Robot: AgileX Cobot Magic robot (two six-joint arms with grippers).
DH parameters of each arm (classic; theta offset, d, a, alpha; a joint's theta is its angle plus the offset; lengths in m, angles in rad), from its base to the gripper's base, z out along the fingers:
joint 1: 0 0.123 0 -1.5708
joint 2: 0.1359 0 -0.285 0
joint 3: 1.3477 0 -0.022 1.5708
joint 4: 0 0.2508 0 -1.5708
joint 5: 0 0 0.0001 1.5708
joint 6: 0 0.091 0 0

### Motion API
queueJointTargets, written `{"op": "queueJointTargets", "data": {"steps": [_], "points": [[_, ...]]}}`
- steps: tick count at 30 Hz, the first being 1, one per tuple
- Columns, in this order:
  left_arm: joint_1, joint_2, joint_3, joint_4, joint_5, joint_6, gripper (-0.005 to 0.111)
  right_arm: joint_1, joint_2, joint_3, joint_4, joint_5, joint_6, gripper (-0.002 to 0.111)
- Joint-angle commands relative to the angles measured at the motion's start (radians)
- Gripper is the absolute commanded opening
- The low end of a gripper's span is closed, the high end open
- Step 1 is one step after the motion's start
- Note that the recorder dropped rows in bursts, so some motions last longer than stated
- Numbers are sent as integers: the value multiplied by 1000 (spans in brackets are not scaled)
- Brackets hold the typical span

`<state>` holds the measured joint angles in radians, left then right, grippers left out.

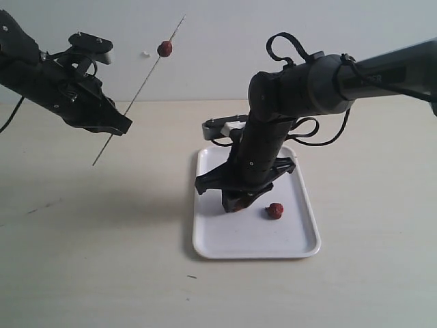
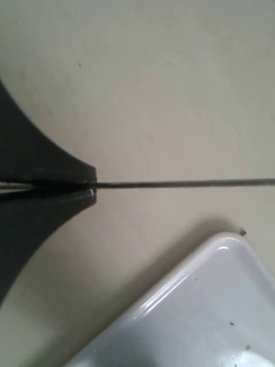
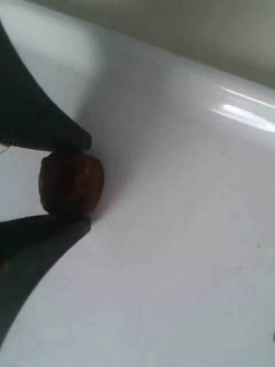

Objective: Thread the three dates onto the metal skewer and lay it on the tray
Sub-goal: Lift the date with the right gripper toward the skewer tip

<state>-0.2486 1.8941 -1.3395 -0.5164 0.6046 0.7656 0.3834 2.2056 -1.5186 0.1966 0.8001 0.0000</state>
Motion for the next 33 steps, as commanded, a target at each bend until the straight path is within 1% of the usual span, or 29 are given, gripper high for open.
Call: {"op": "queueJointTargets", "data": {"steps": [1,3,10,13,17,21,26,28,30,33], "points": [[5,-1,-9,-5,-1,-10,0,0,7,-5,11,5,-25,23],[5,-1,-9,-5,-1,-10,0,0,7,-5,9,0,-25,20],[5,1,-9,-3,14,-10,0,-9,-26,-5,-1,20,-166,20],[5,7,-9,-1,43,-10,0,-47,-71,-5,-1,18,-191,20],[5,24,-9,-18,118,-15,0,-139,-121,-5,40,8,-222,20],[5,53,-9,-50,169,-15,0,-247,-140,-5,245,18,-354,20],[-5,76,-9,-68,189,-21,0,-359,-140,-5,594,69,-542,20],[-23,79,-9,-68,221,-21,0,-393,-136,-5,729,104,-610,20],[-46,83,-9,-69,242,-21,0,-422,-131,-5,823,134,-644,20],[-92,87,-9,-65,254,-19,0,-449,-131,-5,916,176,-671,20]]}}
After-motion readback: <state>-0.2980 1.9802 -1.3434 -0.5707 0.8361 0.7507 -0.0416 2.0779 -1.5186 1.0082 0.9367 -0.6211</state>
